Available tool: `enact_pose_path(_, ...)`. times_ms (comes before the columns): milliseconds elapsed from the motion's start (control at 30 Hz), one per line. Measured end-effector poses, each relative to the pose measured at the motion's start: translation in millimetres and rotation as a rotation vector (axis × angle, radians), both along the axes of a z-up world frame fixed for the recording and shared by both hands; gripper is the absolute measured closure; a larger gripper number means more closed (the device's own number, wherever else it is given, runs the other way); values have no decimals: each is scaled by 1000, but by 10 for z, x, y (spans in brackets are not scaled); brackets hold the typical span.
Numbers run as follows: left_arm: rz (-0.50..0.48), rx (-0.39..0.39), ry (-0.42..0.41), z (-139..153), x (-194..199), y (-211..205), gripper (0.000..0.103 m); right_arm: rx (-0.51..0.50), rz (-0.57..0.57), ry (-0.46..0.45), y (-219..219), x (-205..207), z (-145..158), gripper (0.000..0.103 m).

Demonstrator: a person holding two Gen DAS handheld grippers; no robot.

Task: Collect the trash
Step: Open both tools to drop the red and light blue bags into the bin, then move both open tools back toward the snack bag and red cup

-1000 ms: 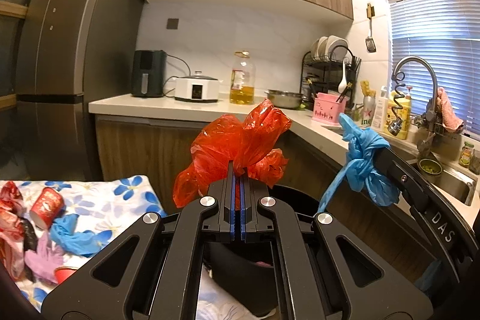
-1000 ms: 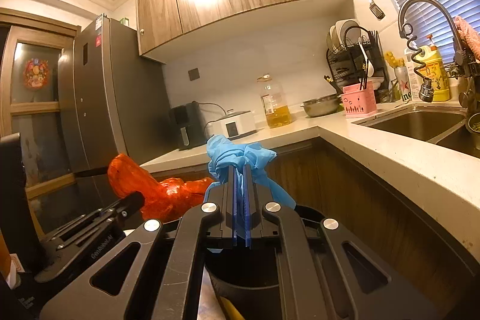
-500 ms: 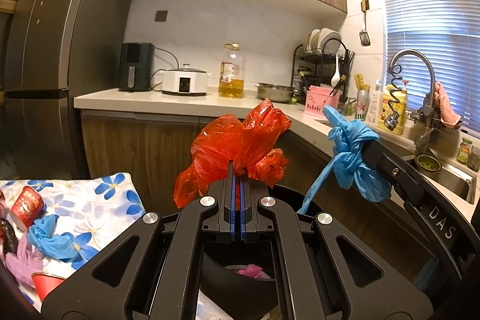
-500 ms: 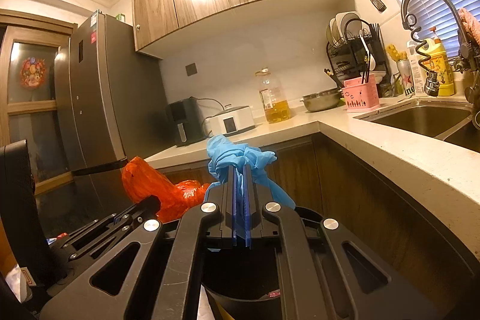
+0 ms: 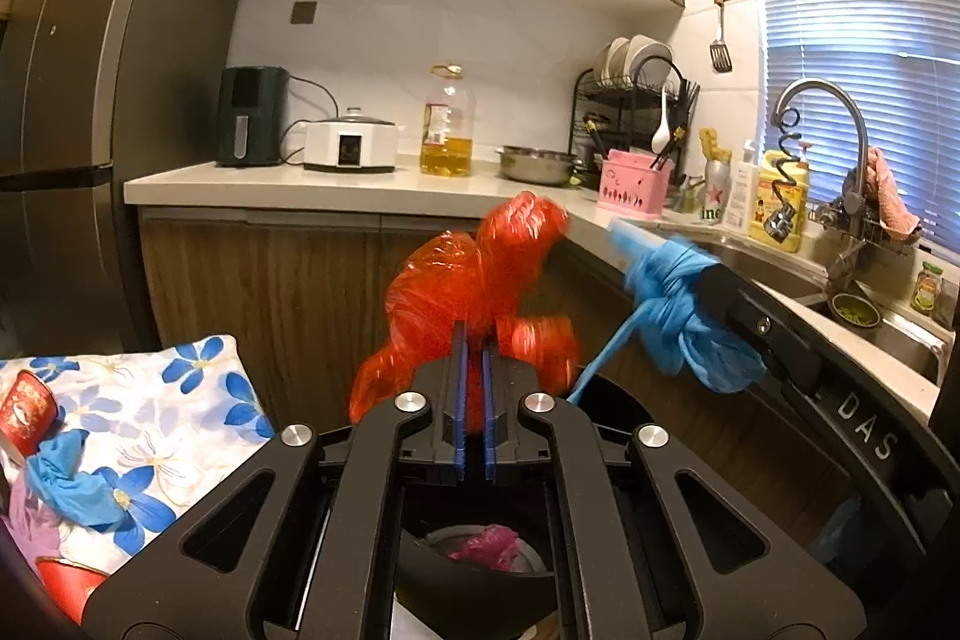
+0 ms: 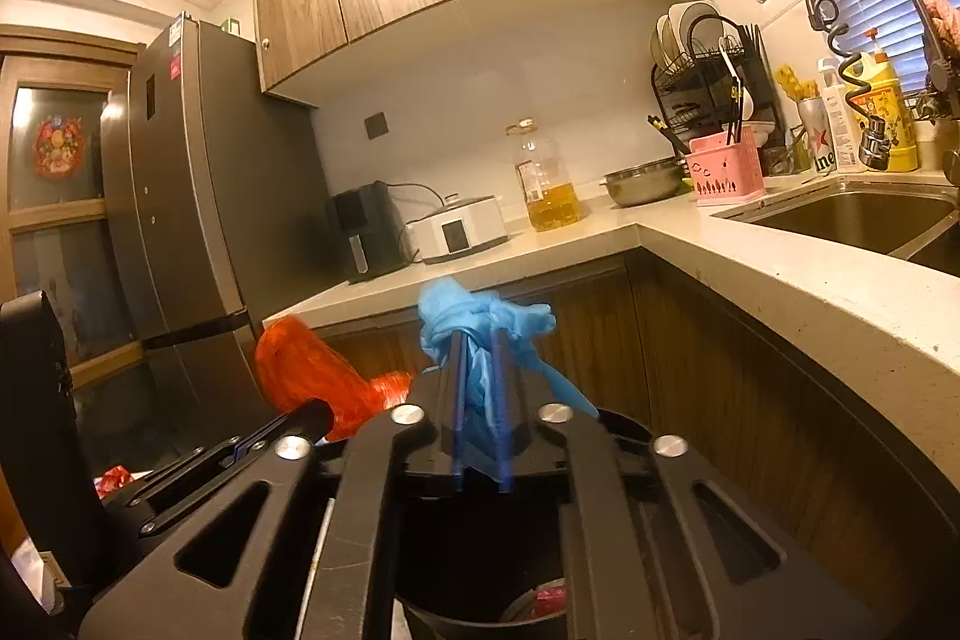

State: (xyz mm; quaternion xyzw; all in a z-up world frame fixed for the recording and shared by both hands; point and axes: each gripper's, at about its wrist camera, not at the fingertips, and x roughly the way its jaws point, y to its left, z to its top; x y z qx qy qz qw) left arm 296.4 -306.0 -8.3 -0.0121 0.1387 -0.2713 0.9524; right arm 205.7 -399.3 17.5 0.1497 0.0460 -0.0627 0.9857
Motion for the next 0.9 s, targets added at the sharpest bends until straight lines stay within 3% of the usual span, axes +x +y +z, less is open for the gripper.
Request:
enact_pose_path(67,8,0,12,-26,37,12,77,14,3,2,-28,27,-16,71)
enact_pose_path(100,9,-8,18,-29,50,28,72,19,3,5,-41,39,-24,71)
enact_pose_path(167,17,-24,23,-36,60,74,50,21,-5,12,-58,48,-33,71)
enact_pose_path(300,49,-33,28,-45,62,184,41,31,-13,25,-71,18,-62,68)
enact_pose_path(567,159,-17,38,-57,-117,496,20,4,-12,51,73,-87,-80,41)
enact_pose_path(767,247,-32,39,-46,-386,859,11,-8,5,46,241,-261,-53,24)
enact_pose_path(900,309,-27,22,-24,-592,1095,9,-22,-6,41,359,-404,-46,21)
